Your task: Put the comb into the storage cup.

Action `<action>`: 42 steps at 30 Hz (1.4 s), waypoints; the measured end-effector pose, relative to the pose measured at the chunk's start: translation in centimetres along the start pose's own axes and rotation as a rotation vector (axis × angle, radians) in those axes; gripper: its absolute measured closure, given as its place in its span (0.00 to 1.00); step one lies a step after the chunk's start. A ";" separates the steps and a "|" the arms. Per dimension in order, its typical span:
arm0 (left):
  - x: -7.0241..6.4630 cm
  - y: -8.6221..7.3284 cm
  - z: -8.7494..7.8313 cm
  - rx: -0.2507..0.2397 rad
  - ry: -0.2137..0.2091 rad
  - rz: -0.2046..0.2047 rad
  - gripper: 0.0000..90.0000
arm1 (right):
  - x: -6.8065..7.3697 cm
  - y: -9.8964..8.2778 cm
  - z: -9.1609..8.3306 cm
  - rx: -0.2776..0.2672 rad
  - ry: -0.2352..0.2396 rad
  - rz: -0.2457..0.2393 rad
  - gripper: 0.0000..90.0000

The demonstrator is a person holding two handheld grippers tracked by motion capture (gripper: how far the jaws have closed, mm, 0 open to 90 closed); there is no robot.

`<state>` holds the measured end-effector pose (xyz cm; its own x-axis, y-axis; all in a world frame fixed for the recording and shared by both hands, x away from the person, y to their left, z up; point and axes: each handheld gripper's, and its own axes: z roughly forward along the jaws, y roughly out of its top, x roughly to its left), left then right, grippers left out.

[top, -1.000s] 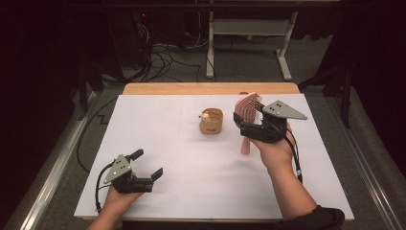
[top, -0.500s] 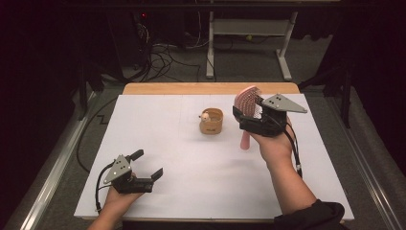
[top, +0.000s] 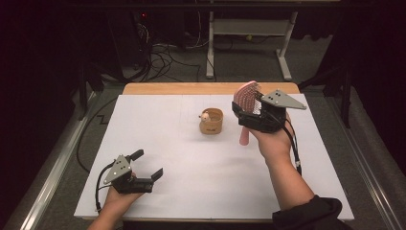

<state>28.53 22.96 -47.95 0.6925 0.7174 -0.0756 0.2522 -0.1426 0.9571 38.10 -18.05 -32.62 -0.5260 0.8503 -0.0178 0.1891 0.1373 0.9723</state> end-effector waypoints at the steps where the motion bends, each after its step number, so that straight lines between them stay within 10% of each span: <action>1: 0.0 0.0 0.0 0.000 0.000 0.000 0.00 | -0.1 -0.1 0.2 0.001 -0.002 0.008 0.22; 42: 0.2 0.1 0.1 -0.021 -0.010 -0.025 0.00 | 0.6 2.2 3.0 -0.067 -0.023 0.009 0.22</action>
<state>28.79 23.03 -47.94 0.6933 0.7134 -0.1019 0.2549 -0.1105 0.9606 40.70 -15.71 -31.16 -0.5054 0.8628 -0.0140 0.1370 0.0962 0.9859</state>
